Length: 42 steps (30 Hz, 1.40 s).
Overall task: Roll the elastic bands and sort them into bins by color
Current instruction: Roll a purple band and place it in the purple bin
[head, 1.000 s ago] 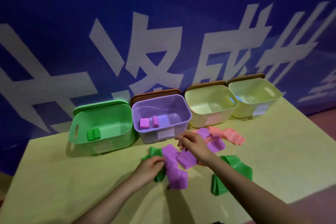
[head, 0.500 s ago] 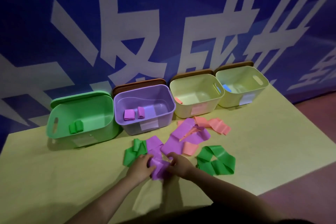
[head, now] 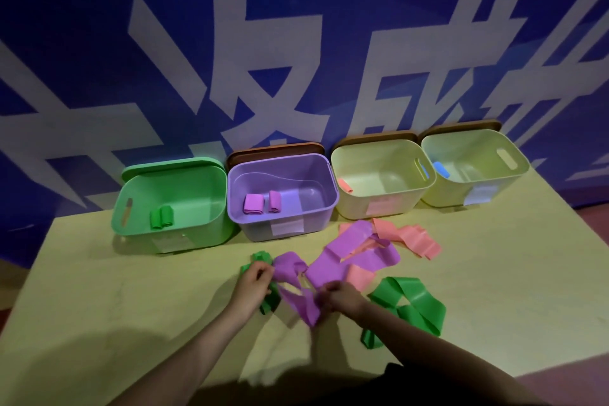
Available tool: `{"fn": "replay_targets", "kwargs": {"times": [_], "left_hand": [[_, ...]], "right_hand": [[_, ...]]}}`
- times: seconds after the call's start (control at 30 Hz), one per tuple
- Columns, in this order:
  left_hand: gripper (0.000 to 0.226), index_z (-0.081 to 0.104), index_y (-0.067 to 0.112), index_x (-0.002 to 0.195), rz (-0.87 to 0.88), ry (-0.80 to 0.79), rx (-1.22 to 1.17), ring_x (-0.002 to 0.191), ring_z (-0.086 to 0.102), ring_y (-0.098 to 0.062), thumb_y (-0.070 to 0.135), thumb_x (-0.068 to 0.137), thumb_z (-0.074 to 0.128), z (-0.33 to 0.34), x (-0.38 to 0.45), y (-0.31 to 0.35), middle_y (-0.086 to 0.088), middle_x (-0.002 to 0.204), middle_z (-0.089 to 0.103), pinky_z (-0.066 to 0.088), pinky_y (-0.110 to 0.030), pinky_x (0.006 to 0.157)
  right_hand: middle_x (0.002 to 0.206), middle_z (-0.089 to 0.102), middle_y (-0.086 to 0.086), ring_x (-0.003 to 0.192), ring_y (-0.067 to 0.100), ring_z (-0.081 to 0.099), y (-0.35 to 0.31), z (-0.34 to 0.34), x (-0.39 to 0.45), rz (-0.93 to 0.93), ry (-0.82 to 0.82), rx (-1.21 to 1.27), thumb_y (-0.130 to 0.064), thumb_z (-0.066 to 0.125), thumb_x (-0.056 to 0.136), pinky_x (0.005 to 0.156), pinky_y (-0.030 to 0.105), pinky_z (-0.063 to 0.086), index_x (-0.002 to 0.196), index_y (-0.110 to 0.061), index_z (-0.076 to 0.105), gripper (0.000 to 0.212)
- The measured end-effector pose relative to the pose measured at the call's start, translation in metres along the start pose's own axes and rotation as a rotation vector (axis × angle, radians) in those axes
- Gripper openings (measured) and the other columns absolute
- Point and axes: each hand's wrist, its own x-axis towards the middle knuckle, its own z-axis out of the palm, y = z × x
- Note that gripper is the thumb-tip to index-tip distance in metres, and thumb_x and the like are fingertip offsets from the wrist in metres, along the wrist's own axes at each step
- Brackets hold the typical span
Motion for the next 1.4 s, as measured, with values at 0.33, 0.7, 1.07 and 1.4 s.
{"fn": "replay_targets", "kwargs": {"times": [0.33,0.7,1.07,1.4], "left_hand": [[0.014,0.054,0.005,0.089,0.217,-0.003,-0.472,0.061,0.048,-0.02,0.013,0.099,0.046,-0.027,-0.045,0.113,-0.013,0.072,0.047,0.044,-0.022,0.053],[0.022,0.054,0.016,0.08,0.309,0.04,-0.59,0.066,0.049,-0.013,0.015,0.1,0.044,-0.065,-0.066,0.155,-0.002,0.074,0.052,0.039,-0.026,0.063],[0.013,0.053,0.013,0.092,0.163,0.21,-0.902,0.078,0.057,-0.012,0.013,0.1,0.043,-0.141,-0.028,0.141,-0.003,0.086,0.058,0.049,-0.024,0.071],[0.02,0.053,0.012,0.092,0.261,-0.084,-0.781,0.083,0.056,-0.016,0.014,0.102,0.036,-0.117,-0.067,0.14,-0.007,0.087,0.058,0.045,-0.033,0.081]], "right_hand": [[0.05,0.057,-0.005,0.049,0.008,0.055,-0.079,-0.013,-0.054,-0.284,0.086,0.757,-0.028,0.035,0.103,0.054,0.023,0.043,0.07,-0.015,0.056,0.041],[0.073,0.059,-0.014,0.063,-0.002,0.053,-0.097,-0.021,-0.098,-0.45,0.076,0.143,-0.019,0.066,0.089,0.059,0.012,0.041,0.094,-0.023,0.062,0.008],[0.068,0.045,0.007,0.063,0.021,0.043,-0.08,-0.008,-0.092,-0.318,0.09,0.355,-0.042,0.068,0.08,0.058,0.027,0.035,0.08,-0.008,0.062,0.035],[0.097,0.062,0.0,0.093,0.012,0.058,-0.08,0.0,-0.091,-0.331,0.341,-0.004,-0.034,0.065,0.089,0.082,0.028,0.047,0.118,-0.016,0.061,0.034]]}}
